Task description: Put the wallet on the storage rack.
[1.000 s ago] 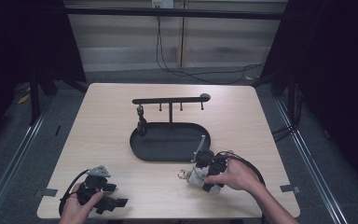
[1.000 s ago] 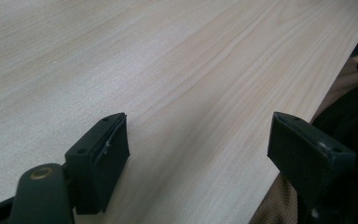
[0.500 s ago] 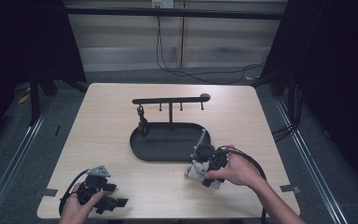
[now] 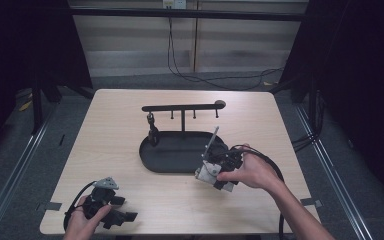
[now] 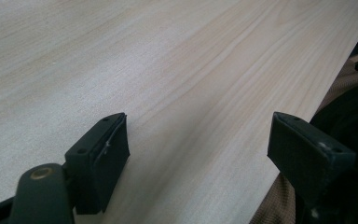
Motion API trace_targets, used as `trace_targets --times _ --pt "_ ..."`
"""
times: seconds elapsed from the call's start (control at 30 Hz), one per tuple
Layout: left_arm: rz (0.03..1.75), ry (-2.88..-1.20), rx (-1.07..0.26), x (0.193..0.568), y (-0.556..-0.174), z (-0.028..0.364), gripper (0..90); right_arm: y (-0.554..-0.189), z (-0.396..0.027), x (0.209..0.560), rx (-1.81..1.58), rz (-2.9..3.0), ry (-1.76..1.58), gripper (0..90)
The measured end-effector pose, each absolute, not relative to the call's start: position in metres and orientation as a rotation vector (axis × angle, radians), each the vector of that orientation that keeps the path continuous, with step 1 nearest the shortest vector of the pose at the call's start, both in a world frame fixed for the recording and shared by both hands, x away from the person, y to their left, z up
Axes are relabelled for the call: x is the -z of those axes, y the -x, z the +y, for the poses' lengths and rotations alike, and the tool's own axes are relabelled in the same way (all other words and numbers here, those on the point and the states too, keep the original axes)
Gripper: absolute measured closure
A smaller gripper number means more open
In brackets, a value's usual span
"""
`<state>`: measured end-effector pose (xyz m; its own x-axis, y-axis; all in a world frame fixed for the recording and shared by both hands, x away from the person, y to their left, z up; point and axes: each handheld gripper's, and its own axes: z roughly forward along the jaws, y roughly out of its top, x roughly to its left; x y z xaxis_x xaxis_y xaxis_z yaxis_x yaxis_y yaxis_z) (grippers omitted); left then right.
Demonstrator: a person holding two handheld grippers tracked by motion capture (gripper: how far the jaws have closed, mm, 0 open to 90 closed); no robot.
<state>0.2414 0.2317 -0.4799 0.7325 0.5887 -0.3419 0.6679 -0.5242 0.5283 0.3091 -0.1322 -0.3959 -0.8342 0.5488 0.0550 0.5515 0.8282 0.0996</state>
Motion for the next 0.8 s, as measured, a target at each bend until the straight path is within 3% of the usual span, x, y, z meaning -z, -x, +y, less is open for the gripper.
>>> trace_targets --times 0.8 --pt "0.929 -2.293 0.153 0.480 -0.241 0.231 20.4 -0.363 -0.119 0.395 0.216 -2.997 0.877 31.0"
